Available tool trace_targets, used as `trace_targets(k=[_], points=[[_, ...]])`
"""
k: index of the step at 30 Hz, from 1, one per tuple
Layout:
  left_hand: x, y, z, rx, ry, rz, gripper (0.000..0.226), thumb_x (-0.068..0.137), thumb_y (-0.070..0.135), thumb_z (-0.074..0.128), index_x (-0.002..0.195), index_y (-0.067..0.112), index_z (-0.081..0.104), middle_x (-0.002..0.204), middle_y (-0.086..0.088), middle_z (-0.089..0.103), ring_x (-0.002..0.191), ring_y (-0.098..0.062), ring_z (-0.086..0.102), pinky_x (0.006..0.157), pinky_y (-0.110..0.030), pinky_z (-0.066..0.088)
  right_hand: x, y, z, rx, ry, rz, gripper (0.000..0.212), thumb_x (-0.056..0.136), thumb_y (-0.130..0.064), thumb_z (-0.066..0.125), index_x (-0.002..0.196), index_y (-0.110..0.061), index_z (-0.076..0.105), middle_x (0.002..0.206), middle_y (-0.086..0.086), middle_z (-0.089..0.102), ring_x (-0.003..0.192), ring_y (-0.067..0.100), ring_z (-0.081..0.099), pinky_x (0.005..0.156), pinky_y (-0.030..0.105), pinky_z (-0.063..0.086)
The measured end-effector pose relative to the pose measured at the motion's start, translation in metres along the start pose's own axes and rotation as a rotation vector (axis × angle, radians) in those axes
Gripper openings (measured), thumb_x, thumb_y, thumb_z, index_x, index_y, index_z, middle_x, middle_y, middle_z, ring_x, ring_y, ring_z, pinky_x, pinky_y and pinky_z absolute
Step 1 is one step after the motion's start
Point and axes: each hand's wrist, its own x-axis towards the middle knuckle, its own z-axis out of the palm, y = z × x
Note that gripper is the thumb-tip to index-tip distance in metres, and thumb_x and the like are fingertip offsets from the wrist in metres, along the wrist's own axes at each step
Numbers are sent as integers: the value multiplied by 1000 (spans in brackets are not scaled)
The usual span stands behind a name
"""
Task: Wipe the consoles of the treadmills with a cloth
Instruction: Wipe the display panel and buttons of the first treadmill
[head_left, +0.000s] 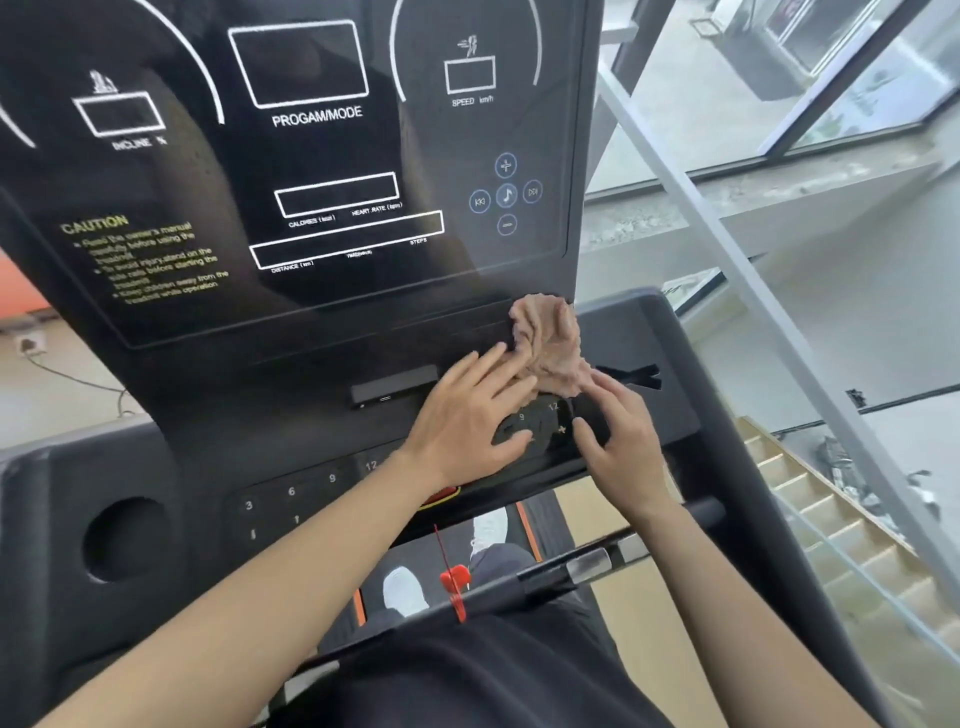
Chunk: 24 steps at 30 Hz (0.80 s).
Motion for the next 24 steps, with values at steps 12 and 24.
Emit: trace_targets(k=[12, 24], points=[[-74, -3, -7, 120, -142, -371, 102, 70, 78, 59, 151, 18, 48, 163, -1, 40, 148, -24, 39, 120, -43, 32, 54, 14, 16, -360, -381, -243, 67, 104, -46, 45, 161, -36, 11, 171, -7, 2, 158, 16, -6, 128, 46, 13], [-74, -2, -6, 81, -134, -409, 103, 67, 79, 62, 151, 21, 49, 162, 3, 42, 149, -21, 39, 120, -42, 31, -27, 12, -16, -560, -147, 58, 61, 90, -48, 53, 146, -24, 50, 119, 8, 61, 104, 31, 61, 79, 44, 49]])
